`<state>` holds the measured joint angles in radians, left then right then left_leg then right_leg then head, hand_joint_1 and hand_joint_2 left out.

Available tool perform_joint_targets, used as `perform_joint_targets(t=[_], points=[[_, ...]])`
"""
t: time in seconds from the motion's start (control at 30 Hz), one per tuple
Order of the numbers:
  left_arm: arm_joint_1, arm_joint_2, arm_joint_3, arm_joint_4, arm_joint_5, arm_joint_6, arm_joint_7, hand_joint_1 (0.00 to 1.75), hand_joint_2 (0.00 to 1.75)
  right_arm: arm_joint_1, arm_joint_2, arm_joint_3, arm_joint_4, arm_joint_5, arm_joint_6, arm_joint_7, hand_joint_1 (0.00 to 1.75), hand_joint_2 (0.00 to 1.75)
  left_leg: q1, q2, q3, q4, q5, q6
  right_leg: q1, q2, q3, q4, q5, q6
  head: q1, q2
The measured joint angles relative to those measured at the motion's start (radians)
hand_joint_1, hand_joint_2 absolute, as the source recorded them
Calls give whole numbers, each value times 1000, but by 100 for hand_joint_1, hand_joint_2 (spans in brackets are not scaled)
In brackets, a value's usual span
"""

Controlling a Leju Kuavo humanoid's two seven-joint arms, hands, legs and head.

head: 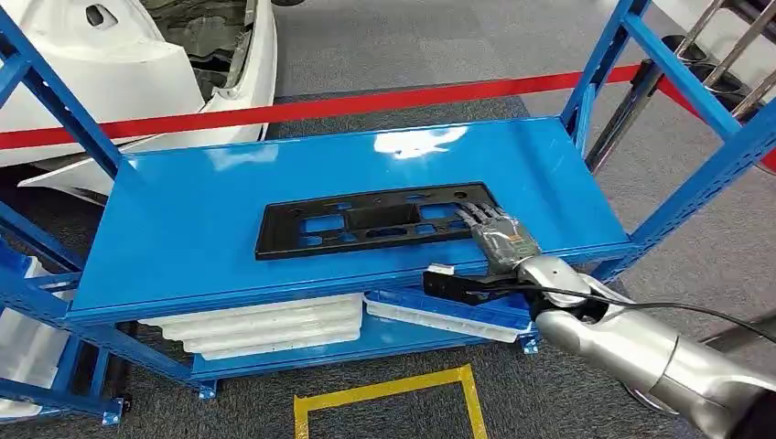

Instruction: Take the parts from the cabinet and place them on the table.

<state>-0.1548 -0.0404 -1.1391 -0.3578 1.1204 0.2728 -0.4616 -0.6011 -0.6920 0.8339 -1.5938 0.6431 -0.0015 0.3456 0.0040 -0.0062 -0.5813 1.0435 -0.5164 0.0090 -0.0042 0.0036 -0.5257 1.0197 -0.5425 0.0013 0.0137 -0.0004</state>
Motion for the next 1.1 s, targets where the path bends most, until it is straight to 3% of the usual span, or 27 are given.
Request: perform_joint_targets(t=[0.83,1.1], points=[[1,0,-19,0,0,1,-3,0,0,-76,27,10,66,1,-11,15,0,175,0,0,0,0,0,0,0,0,0,0,0,0,0,0],[0,0,-20,0,-6,2,-2,0,0,-87,30,31,76,81,-26,15,0,175,0,0,0,0,0,0,0,0,0,0,0,0,0,0]])
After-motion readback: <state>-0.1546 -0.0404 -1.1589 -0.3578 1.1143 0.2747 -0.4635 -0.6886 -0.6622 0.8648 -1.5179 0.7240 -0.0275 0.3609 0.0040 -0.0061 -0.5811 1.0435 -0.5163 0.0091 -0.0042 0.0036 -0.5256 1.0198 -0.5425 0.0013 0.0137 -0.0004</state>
